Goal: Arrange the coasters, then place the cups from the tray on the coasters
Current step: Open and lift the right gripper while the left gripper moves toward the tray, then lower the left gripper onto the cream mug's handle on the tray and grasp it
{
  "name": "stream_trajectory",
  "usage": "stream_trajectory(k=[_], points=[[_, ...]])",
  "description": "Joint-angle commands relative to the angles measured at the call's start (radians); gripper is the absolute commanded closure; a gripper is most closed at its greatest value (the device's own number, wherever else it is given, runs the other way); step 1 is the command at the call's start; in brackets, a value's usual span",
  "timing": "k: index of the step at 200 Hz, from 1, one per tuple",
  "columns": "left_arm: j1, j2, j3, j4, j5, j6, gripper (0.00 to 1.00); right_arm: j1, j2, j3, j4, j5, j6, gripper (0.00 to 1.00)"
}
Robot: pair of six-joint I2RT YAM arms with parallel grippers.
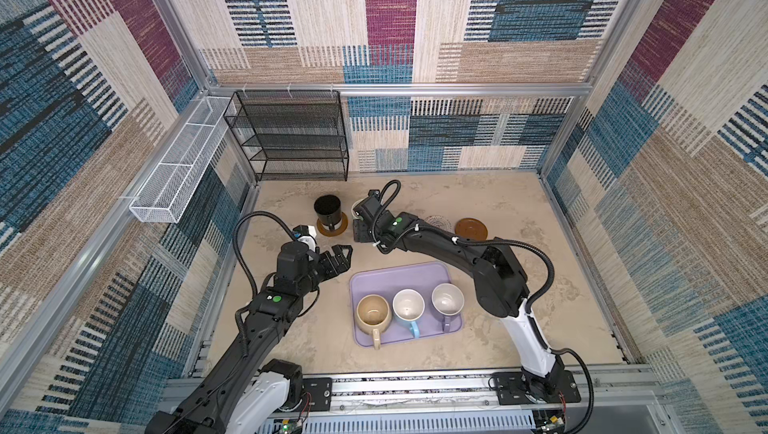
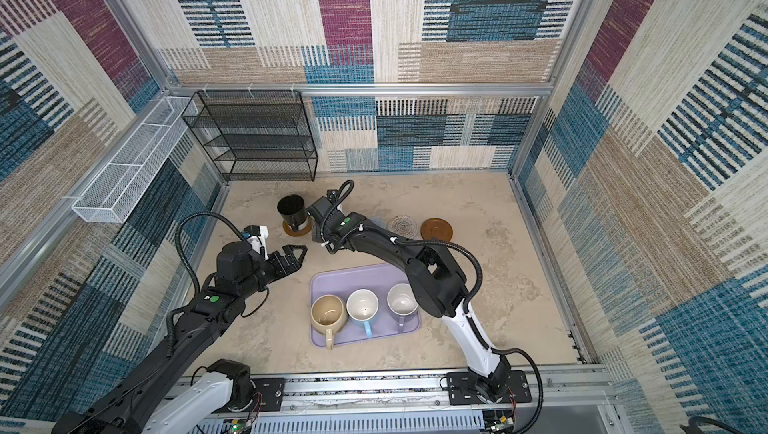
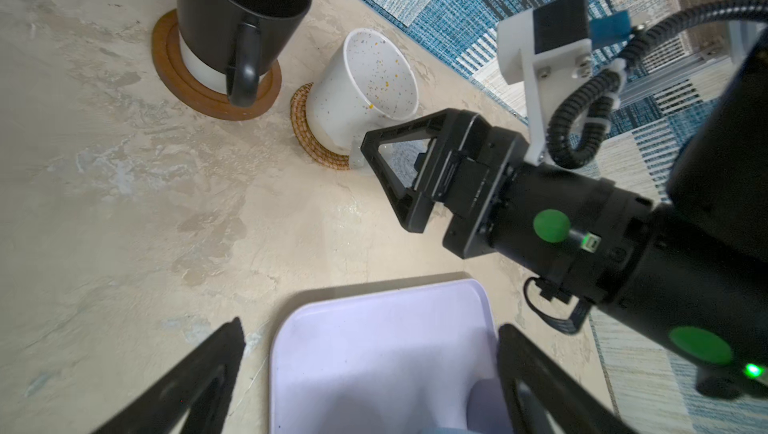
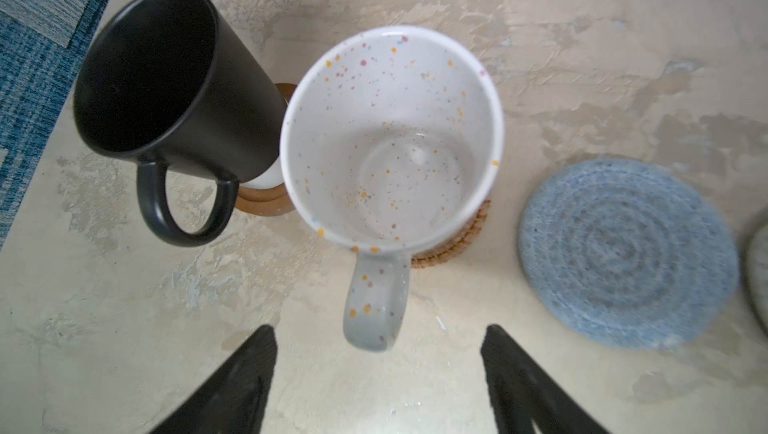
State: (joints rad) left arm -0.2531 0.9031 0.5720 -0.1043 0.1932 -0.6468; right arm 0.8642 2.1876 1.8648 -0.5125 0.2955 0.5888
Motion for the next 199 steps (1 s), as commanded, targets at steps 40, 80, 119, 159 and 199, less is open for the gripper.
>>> stream_trajectory(k=[40,80,119,159,199], points=[[-0.009,-0.007,-0.009,0.045,0.111,-0.036,0.01,0.009,-0.247,-0.255,0.096,0.183,0.033,0.0],[-0.035,-0.03,0.008,0.025,0.13,-0.083,0.01,0.009,-0.435,-0.498,0.223,0.166,-0.014,0.0],[-0.181,-0.024,0.091,-0.137,-0.007,-0.046,0.03,0.008,-0.646,-0.74,0.36,0.152,-0.071,0.0],[-0.381,-0.053,0.195,-0.396,-0.216,-0.018,0.03,-0.028,-0.818,-0.907,0.451,0.042,-0.134,0.0],[-0.494,-0.022,0.244,-0.573,-0.28,-0.039,0.02,-0.076,-0.994,-1.068,0.534,-0.075,-0.2,0.0]])
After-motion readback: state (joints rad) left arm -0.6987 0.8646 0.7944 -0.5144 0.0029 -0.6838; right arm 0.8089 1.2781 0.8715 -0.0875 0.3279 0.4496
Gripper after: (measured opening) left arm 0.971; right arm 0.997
